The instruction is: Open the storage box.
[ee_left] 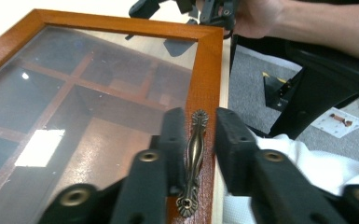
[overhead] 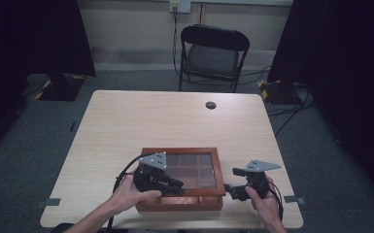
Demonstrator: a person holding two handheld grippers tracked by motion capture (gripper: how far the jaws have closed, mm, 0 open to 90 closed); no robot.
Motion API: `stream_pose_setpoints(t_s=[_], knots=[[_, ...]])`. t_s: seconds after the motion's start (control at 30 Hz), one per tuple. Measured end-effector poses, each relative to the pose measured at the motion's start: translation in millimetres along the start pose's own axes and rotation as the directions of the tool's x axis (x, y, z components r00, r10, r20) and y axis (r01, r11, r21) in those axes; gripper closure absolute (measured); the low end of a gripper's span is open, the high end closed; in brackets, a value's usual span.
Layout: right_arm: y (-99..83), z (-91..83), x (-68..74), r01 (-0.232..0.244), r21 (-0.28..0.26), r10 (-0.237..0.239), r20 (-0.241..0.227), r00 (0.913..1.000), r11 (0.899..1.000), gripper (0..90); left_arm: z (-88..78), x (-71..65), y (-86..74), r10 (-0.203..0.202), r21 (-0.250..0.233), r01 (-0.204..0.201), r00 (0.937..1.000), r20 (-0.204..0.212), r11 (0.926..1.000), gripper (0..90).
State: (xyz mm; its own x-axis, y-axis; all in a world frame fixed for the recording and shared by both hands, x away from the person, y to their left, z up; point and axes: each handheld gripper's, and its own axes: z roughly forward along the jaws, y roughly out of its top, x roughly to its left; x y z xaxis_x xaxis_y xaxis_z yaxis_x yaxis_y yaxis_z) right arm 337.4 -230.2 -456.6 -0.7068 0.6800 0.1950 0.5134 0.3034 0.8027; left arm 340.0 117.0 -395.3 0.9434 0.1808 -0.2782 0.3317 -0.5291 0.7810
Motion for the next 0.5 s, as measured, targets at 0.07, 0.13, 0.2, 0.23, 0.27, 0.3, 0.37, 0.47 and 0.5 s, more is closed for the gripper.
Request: stream_pose_setpoints(t_s=[0.07, 0.13, 0.2, 0.23, 0.27, 0.3, 0.37, 0.47, 0.5], knots=[[0.5, -0.5, -0.4, -0.007, -0.007, 0.007, -0.003, 1.0, 1.0, 16.2, -4.3, -0.5, 0.1, 0.008, -0.012, -0.008, 1.0, -0.002, 0.9999, 67.0], [1.5, -1.2, -0.3, -0.01, -0.017, 0.01, -0.004, 0.9999, 1.0, 16.2, -11.0, -1.3, -0.8, 0.017, -0.028, -0.017, 0.9999, -0.003, 0.9995, 61.2], [2.2, -1.8, -0.8, -0.018, -0.027, 0.018, -0.01, 0.9998, 0.999, 16.2, -17.7, -3.3, -2.8, 0.017, -0.055, -0.017, 0.9998, -0.004, 0.9983, 59.9], [2.6, -1.8, -0.9, -0.018, -0.028, 0.017, -0.009, 0.9998, 0.999, 16.2, -21.3, -3.8, -3.9, 0.018, -0.063, -0.018, 0.9998, -0.007, 0.9978, 59.0], [3.8, -2.1, -0.2, -0.009, -0.029, 0.009, -0.002, 1.0, 1.0, 16.2, -24.8, -4.1, -5.1, 0.015, -0.069, -0.016, 0.9998, -0.014, 0.9975, 55.5], [3.8, -2.1, -0.2, -0.009, -0.029, 0.009, -0.002, 1.0, 1.0, 16.2, -28.2, -4.2, -6.3, 0.007, -0.072, -0.009, 0.9997, -0.024, 0.9974, 55.5], [5.4, -2.4, -0.5, -0.017, -0.04, 0.017, -0.005, 0.9998, 0.999, 16.2, -34.0, -3.1, -9.4, 0.002, -0.075, -0.004, 0.9994, -0.036, 0.9972, 54.9], [8.9, -2.3, -0.3, -0.017, -0.051, 0.016, -0.007, 0.9998, 0.999, 17.1, -39.5, -1.8, -14.5, -0.012, -0.083, 0.008, 0.9984, -0.055, 0.9965, 49.0], [8.9, -2.3, -0.3, -0.017, -0.051, 0.016, -0.007, 0.9998, 0.999, 17.1, -41.8, -1.1, -16.6, -0.017, -0.081, 0.012, 0.9975, -0.069, 0.9966, 49.0]])
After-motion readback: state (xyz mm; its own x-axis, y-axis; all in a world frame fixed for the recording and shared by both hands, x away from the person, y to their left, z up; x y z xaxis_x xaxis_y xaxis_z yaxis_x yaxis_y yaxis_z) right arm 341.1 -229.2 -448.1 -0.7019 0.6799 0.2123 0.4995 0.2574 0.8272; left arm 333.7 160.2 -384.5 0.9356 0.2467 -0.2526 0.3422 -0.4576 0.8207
